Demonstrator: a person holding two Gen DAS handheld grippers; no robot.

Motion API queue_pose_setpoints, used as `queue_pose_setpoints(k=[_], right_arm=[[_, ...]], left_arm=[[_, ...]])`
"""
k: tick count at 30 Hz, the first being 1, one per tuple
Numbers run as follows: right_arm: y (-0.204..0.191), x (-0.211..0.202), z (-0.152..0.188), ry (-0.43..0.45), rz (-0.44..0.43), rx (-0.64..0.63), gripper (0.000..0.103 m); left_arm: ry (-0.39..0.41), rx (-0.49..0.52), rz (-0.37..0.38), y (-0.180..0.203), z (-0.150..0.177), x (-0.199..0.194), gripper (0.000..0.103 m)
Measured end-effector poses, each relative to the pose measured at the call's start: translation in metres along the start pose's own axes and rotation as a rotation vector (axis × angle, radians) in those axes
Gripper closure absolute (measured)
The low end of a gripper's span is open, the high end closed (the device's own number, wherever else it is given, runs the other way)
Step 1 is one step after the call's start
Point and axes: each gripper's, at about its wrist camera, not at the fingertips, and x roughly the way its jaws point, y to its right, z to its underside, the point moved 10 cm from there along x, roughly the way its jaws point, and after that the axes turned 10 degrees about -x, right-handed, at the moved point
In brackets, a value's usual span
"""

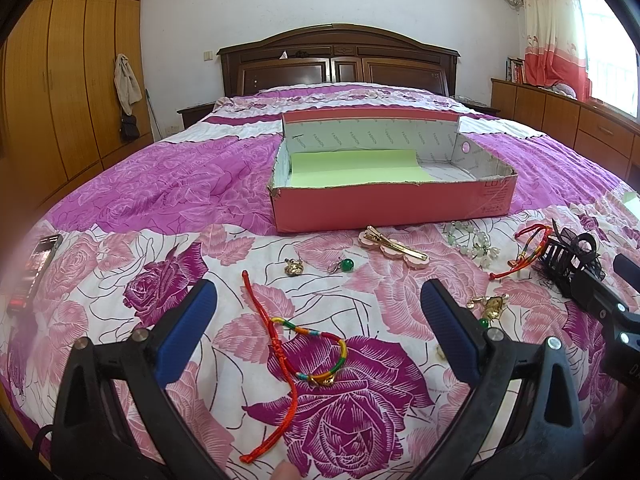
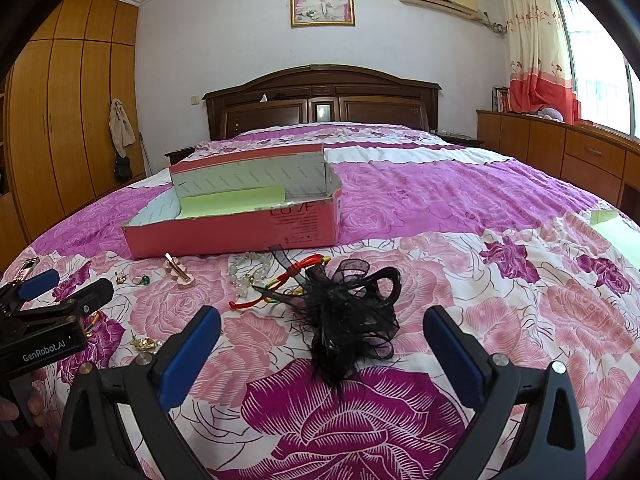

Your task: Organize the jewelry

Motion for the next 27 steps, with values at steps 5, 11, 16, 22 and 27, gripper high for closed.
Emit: queue_pose_setpoints(k=[5, 11, 16, 22, 27], right_arm=[[0.001, 0.000, -0.002, -0.002, -0.001, 0.006, 0.000], [0.009, 0.001, -0.002, -0.020, -0.005, 0.047, 0.000], [0.015, 0.006, -0.002, -0.052, -0.011, 0.072, 0.000], [0.023, 0.014, 0.000, -0.089, -0.003, 0.094, 0.000], [0.029, 0.022, 0.004, -0.120, -0.006, 0.120, 0.000]], left_arm=[[-0.005, 0.001, 0.008, 0.002, 0.001, 0.000, 0.007], [-0.038, 0.022, 0.039, 0.007, 0.001, 0.003, 0.007], [-0.058, 0.052, 0.042, 0.005, -0.003, 0.009, 0.007], [-0.104, 0.081, 0.039, -0.005, -0.010, 0.024, 0.008], [-0.173, 0.084, 0.060, -0.012, -0.009, 0.041, 0.009]])
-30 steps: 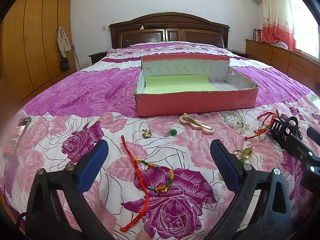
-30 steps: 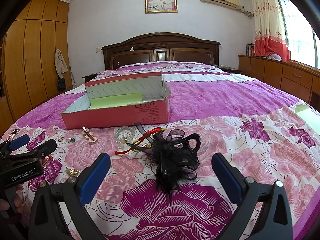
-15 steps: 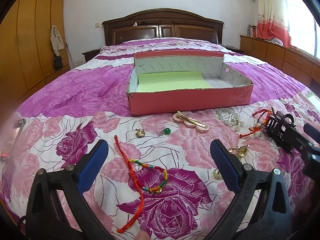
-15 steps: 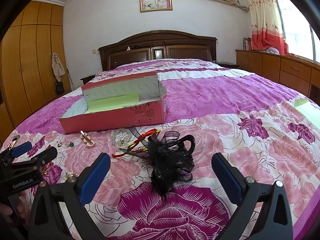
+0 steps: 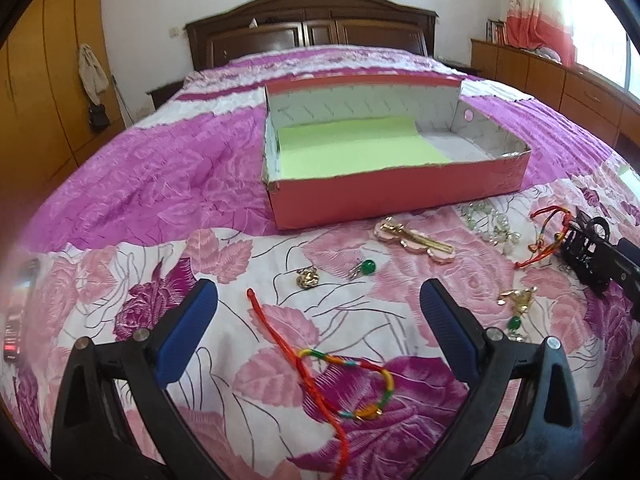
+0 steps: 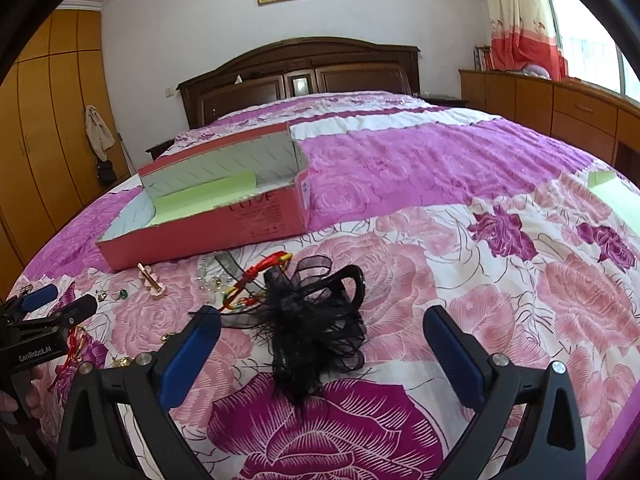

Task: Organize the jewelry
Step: 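Grasp the black feathered hair clip with the right tool while the left tool grasps a gold earring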

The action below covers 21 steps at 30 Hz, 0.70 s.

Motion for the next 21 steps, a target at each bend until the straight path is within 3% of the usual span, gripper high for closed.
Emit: queue_pose_setpoints(k=[3, 6, 14, 21], right_arm=[[0.002, 0.003, 0.001, -0.010, -0.002, 0.007, 0.000], [0.003, 0.006, 0.001, -0.019, -0.004, 0.006, 0.000], [0.001, 0.011, 0.000, -0.041, -0.013, 0.004, 0.000], [0.001, 0.011, -0.004, -0.052, -0.018, -0.006, 0.000]], left_arm=[[-0.031, 0.004, 0.007, -0.005, -0.001, 0.010, 0.012], [-0.058, 0.017, 0.001, -0.012, -0.001, 0.019, 0.022], [-0.106, 0.009, 0.012, -0.018, 0.002, 0.036, 0.067], [-0.149, 0.011, 0.031, -0.015, 0.005, 0.048, 0.077]])
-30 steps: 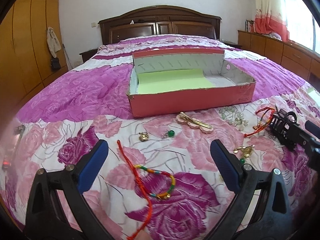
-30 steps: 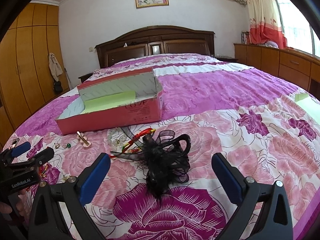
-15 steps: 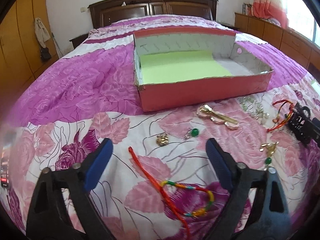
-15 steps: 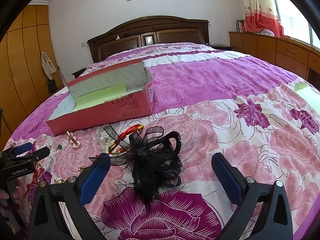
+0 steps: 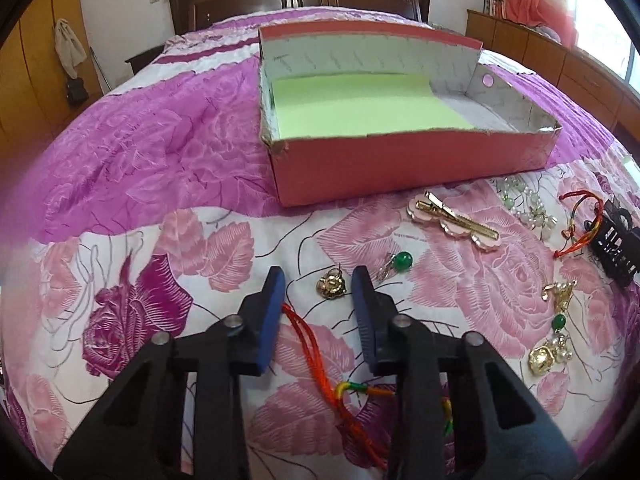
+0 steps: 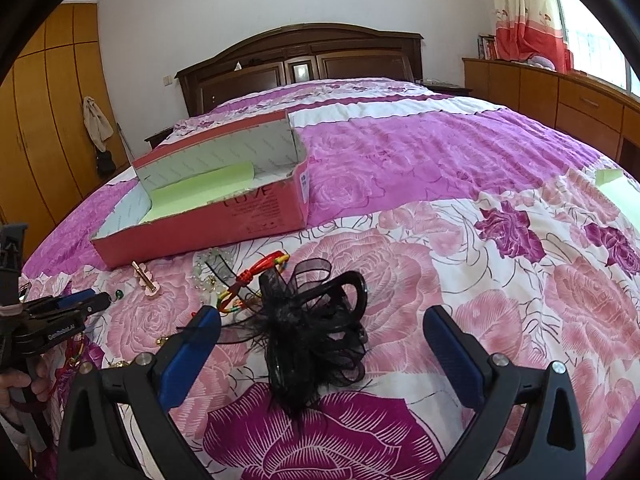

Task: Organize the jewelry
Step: 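Grasp the black feathered hair clip with the right tool while the left tool grasps a gold earring, then carry the hair clip with the right tool while the left tool carries the earring over the box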

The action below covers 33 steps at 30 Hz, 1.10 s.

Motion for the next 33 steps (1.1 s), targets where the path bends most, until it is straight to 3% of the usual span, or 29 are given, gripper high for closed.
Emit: queue_pose_setpoints(k=[3, 5, 7, 10, 13, 15, 33], right_arm=[[-0.001, -0.001, 0.000, -0.009, -0.010, -0.007, 0.000], [-0.001, 0.001, 0.001, -0.019, -0.019, -0.009, 0.000], [-0.003, 0.003, 0.002, -0.037, -0.028, -0.006, 0.004], [-0.004, 0.007, 0.005, -0.064, -0.055, 0.010, 0.013], [-0.003, 0.013, 0.011, -0.103, -0.084, 0.038, 0.028], [-0.003, 0.016, 0.016, -0.128, -0.092, 0.046, 0.046], [-0.016, -0.023, -0.001, -0.045, -0.143, -0.018, 0.049]], left_arm=[[-0.007, 0.002, 0.001, 0.001, -0.001, 0.002, 0.082], [-0.006, 0.009, 0.003, 0.003, 0.000, 0.001, 0.091], [-0.002, 0.011, 0.005, 0.004, 0.001, 0.000, 0.097], [0.003, 0.006, 0.008, 0.005, 0.002, -0.003, 0.097], [0.007, -0.003, 0.022, 0.005, 0.002, -0.008, 0.097], [0.013, -0.006, 0.029, 0.006, 0.003, -0.012, 0.097], [0.094, 0.001, 0.089, 0.025, -0.008, -0.053, 0.097]])
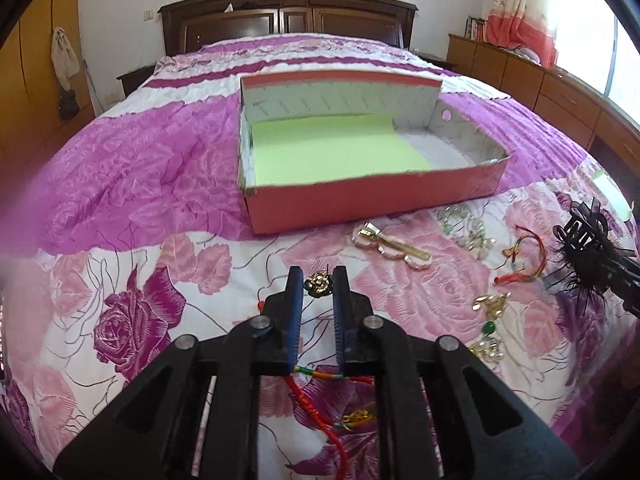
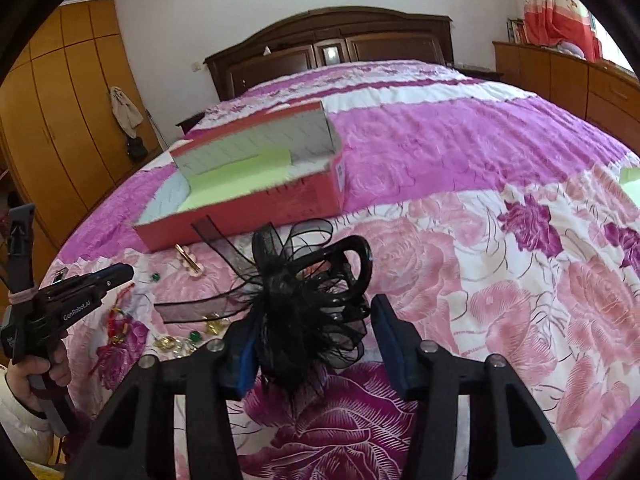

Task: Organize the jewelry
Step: 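Carry the hair clip with the right tool while the left tool carries the earring over the box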

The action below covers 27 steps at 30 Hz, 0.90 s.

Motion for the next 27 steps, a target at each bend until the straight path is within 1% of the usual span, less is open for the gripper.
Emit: queue_pose_setpoints(k=[6, 13, 18, 22, 27], right_arm=[[-0.006, -0.011, -0.015, 0.043, -0.008, -0.012, 0.049], [-0.011, -0.011, -0.033, 0.081, -0.015, -0.022, 0.049], [-0.015, -0.007, -0.051, 0.107, -0.024, -0.033, 0.049], [-0.017, -0.001, -0.065, 0.125, -0.032, -0.035, 0.049], [-0.018, 0.014, -0.085, 0.137, -0.038, -0.042, 0.049]], left_arm=[[0.038, 0.005, 0.014, 0.006, -0.011, -0.012, 0.097], [0.075, 0.024, 0.015, 0.012, -0.028, -0.017, 0.097], [0.112, 0.043, 0.010, 0.016, -0.047, -0.017, 0.097], [0.134, 0.057, -0.001, 0.017, -0.061, -0.013, 0.097], [0.144, 0.048, -0.020, 0.015, -0.078, 0.002, 0.097]])
